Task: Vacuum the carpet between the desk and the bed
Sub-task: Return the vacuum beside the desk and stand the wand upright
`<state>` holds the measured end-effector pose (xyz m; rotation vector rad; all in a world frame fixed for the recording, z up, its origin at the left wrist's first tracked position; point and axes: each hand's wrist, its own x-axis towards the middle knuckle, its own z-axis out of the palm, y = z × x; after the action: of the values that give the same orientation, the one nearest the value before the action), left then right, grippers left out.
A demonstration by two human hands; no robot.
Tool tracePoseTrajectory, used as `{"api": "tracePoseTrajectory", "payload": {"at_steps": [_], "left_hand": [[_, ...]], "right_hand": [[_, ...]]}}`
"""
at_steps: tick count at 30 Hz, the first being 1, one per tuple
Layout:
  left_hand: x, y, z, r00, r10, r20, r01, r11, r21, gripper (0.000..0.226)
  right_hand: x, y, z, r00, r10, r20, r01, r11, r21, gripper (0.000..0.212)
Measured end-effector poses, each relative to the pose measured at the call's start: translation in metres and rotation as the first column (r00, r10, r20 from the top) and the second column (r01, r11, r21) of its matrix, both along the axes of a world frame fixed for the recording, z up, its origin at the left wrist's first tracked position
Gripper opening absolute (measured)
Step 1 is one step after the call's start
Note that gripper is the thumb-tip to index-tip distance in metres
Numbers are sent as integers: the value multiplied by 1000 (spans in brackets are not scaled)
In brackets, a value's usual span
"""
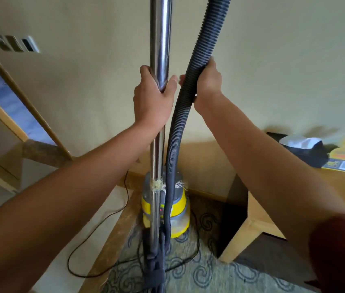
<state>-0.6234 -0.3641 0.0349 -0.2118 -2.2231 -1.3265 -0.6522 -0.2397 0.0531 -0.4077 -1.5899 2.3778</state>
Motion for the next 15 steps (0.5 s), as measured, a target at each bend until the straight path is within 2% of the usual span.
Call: {"api": "tracePoseTrajectory", "payload": {"at_steps": [6,10,15], "left_hand": [[-12,53,13,997,20,68,-27,996,89,37],[-20,78,3,995,-72,67,65,993,99,22],[-38,93,-15,975,-183,124,158,969,189,20]], "right_hand": [[-17,41,6,999,-35,28,29,976,214,58],[-20,60,-7,991,134,16,-134,963,235,61],[-22,69,-23,954,299,-34,-277,917,288,65]]}}
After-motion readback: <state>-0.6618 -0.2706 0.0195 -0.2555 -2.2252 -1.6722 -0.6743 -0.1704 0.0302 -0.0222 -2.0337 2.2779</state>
